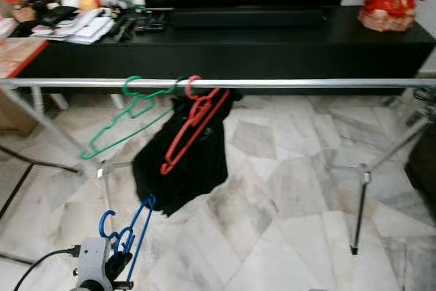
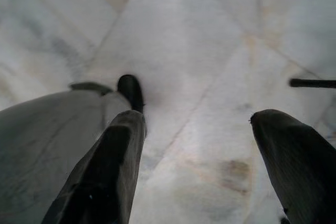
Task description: Hang hanger
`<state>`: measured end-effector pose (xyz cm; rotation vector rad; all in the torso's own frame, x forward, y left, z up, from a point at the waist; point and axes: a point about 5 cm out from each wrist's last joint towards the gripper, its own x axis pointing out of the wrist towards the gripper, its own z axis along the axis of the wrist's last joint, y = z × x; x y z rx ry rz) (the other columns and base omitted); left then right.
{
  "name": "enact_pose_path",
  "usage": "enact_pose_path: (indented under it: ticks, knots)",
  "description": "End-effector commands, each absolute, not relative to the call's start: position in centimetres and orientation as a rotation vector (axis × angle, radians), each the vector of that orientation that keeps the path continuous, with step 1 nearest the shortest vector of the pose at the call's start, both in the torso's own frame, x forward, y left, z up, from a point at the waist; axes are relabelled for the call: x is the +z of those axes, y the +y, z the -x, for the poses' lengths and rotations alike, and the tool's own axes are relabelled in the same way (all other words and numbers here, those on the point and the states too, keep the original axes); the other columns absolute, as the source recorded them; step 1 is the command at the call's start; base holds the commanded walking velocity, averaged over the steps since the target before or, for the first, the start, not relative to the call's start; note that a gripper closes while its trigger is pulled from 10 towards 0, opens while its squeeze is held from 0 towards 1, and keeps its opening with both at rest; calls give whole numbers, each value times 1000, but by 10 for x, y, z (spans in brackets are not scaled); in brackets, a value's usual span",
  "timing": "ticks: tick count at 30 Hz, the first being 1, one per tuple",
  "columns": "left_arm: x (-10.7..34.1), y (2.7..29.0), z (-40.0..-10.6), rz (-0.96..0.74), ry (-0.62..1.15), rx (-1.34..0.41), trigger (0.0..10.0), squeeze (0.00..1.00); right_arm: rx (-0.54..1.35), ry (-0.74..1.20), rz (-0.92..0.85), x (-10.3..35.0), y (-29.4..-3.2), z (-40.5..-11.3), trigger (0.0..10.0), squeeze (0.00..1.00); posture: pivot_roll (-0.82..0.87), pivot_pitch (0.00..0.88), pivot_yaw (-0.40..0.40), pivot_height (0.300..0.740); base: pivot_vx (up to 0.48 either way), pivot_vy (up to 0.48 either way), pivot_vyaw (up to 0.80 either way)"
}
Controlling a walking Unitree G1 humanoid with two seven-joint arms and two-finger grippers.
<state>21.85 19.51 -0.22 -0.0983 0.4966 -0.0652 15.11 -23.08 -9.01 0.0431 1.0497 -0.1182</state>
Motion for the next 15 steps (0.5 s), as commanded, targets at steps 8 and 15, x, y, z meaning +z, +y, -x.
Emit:
enact_pose_path:
  ticks: [8,15]
  knots:
    - [-5,197,-214,81,512,-64,10000,0,-105,1093,-56,-96,-223,-141,10000,0,-49,204,24,740,0,-406,-84]
    - [-4,196,-215,79,511,-66,10000,0,-101,1090,-60,-97,-218,-143,10000,0,-46,208,25,740,0,-411,0]
